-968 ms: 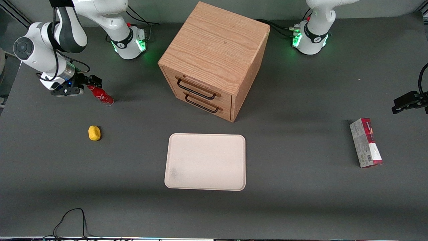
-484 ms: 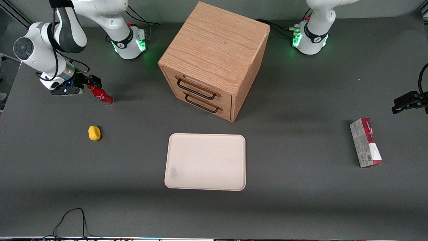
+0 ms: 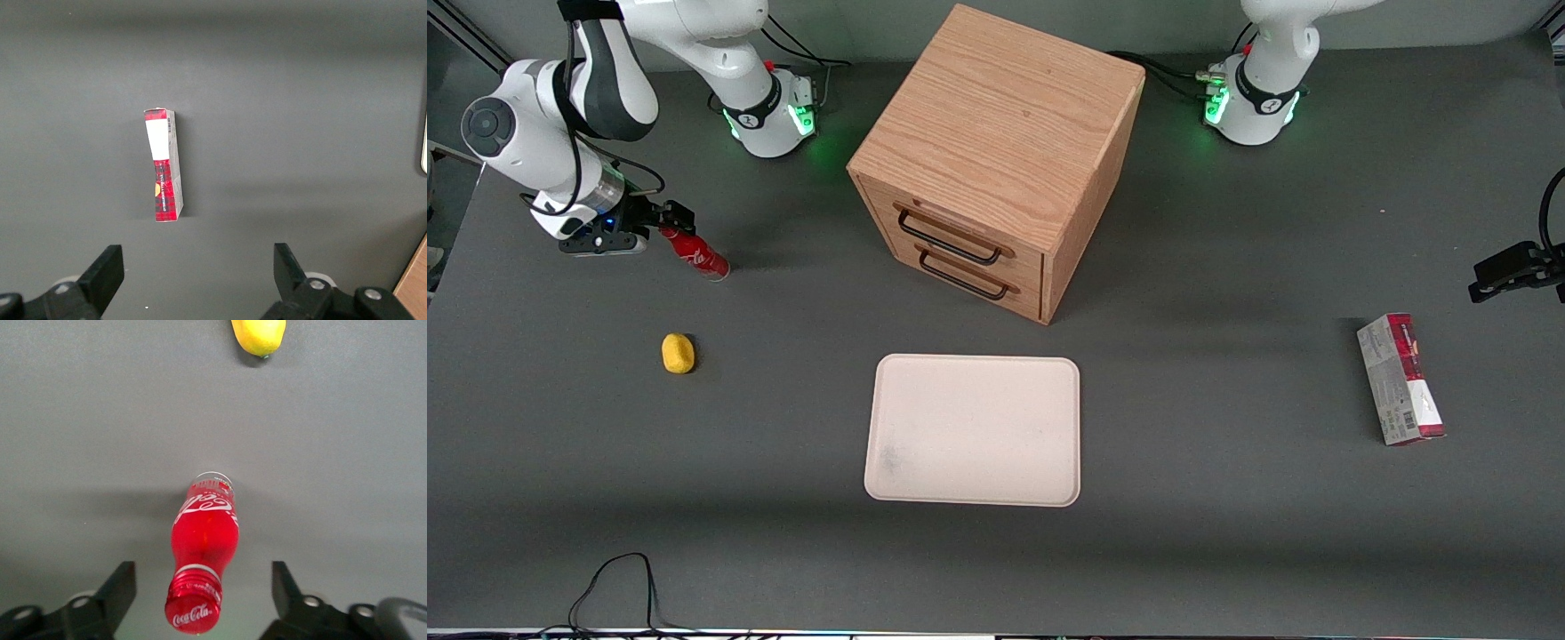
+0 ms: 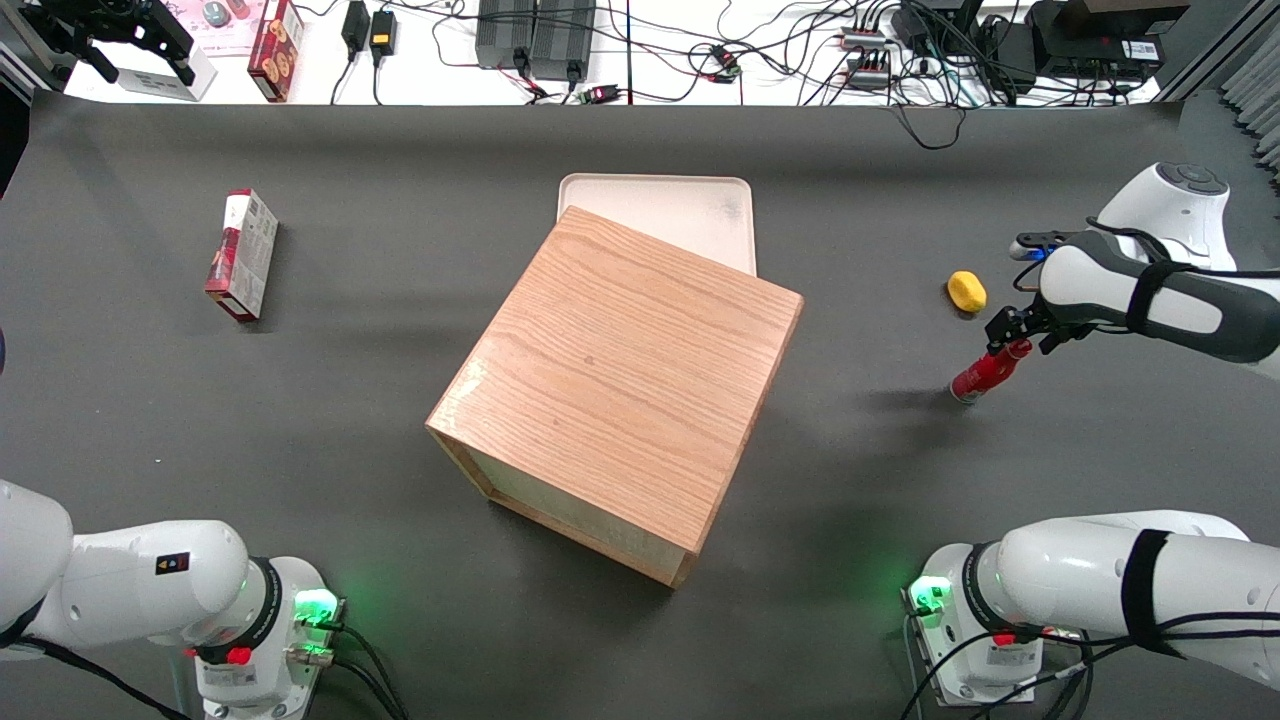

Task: Place coke bottle on tray
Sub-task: 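Close the right gripper on the bottle's neck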

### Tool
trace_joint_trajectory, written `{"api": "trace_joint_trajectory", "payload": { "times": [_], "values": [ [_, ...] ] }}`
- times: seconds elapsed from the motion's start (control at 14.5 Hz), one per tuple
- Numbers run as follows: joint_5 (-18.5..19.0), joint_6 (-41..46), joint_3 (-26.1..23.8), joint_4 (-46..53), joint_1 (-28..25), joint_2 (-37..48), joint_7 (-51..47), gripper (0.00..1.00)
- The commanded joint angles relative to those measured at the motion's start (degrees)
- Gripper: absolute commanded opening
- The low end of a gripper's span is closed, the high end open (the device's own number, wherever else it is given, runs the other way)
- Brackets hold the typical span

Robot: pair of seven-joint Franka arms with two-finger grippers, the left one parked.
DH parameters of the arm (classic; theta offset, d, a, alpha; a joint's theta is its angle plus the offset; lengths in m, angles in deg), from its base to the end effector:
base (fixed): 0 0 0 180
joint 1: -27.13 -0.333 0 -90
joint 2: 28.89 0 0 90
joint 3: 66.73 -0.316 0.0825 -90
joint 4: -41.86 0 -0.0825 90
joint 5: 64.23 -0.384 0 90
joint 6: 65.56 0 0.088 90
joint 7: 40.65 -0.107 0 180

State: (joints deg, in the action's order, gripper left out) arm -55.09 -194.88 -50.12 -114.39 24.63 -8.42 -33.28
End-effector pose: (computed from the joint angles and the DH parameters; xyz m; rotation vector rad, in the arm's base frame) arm 0.3589 -0.0866 0.3188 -3.1310 -0.0231 0.1906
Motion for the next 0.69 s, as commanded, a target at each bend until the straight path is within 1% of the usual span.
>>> {"api": "trace_joint_trajectory", "payload": {
  "times": [0.0, 0.07, 0.21, 0.35, 0.41, 0.55, 0.62],
  "values": [
    [1.06, -0.49, 0.26, -0.19, -0.49, 0.54, 0.45, 0.53],
    [1.06, -0.49, 0.26, -0.19, -0.49, 0.45, 0.45, 0.45],
    [0.97, -0.41, 0.26, -0.19, -0.49, 0.36, 0.45, 0.23],
    [0.97, -0.14, 0.26, -0.1, -0.49, 0.36, 0.45, 0.04],
    [0.97, -0.14, 0.26, 0.07, -0.49, 0.36, 0.54, 0.0],
    [0.97, 0.47, 0.08, 1.38, -0.49, 0.45, 0.54, 0.0],
    [0.97, 2.21, 0.0, 2.78, -0.49, 0.8, 0.54, 0.0]
  ]
}}
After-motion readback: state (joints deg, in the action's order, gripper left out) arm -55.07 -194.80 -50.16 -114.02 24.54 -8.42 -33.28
